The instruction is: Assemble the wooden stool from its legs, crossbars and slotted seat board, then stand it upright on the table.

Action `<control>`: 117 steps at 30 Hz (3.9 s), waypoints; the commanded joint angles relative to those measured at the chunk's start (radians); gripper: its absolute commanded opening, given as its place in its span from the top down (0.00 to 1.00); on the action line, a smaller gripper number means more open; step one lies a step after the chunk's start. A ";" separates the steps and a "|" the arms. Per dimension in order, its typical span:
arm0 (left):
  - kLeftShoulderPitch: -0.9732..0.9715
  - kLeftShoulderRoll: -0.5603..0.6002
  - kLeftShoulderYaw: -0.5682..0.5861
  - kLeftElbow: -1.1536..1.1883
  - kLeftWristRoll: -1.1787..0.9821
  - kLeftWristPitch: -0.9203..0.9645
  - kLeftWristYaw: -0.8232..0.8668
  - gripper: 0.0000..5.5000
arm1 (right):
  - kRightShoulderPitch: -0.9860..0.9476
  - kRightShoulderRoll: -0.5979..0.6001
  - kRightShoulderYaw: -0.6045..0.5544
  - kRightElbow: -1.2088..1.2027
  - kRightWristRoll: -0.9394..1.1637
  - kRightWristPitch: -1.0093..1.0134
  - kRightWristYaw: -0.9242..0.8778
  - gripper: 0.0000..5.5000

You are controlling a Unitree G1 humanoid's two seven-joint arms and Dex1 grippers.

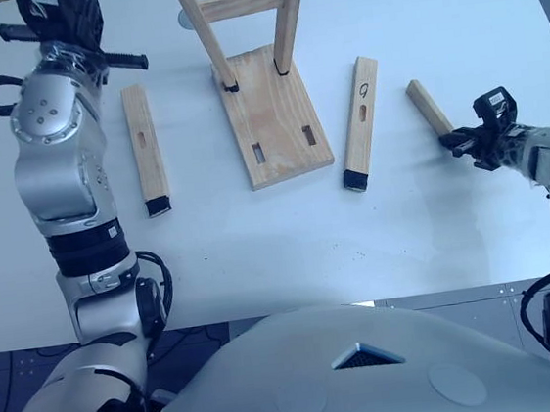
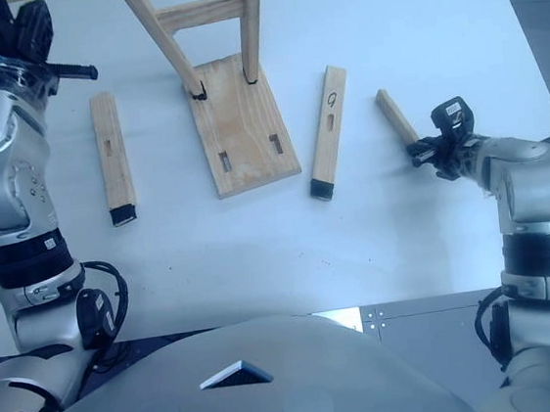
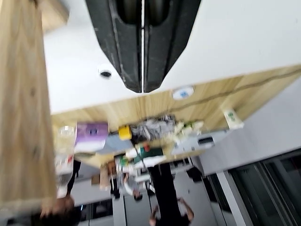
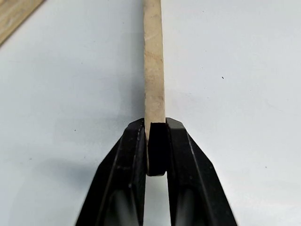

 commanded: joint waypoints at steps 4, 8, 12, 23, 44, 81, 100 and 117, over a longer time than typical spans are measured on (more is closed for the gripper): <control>-0.211 -0.059 0.078 -0.182 -0.199 -0.093 -0.003 0.94 | -0.258 0.101 -0.006 -0.085 -0.149 -0.537 -0.297 0.93; -0.251 -0.167 0.027 -0.209 -0.386 -0.010 -0.022 0.82 | -0.411 0.182 0.111 -0.138 -0.300 -0.770 -0.441 0.93; -0.310 -0.267 0.005 -0.159 -0.511 0.019 -0.009 0.71 | -0.489 0.268 0.259 -0.069 -0.450 -0.932 -0.528 0.93; -0.286 -0.295 -0.025 -0.154 -0.791 0.157 0.005 0.64 | -0.497 0.323 0.291 -0.042 -0.517 -1.110 -0.580 0.93; -0.295 -0.347 0.058 -0.057 -0.912 0.100 0.129 0.82 | -0.446 0.286 0.326 -0.007 -0.882 -1.186 -0.765 0.93; -0.135 0.016 0.073 -0.111 -1.228 0.575 0.786 0.93 | -0.309 0.371 0.201 0.171 -0.482 -0.701 -0.433 0.55; 0.364 0.170 0.147 0.057 -0.674 -0.059 -0.109 0.93 | -0.212 0.374 0.197 0.124 -0.481 -0.684 -0.536 0.55; 0.334 0.131 0.280 0.336 -0.646 -0.110 -0.265 0.93 | -0.183 0.369 0.231 0.120 -0.493 -0.689 -0.559 0.55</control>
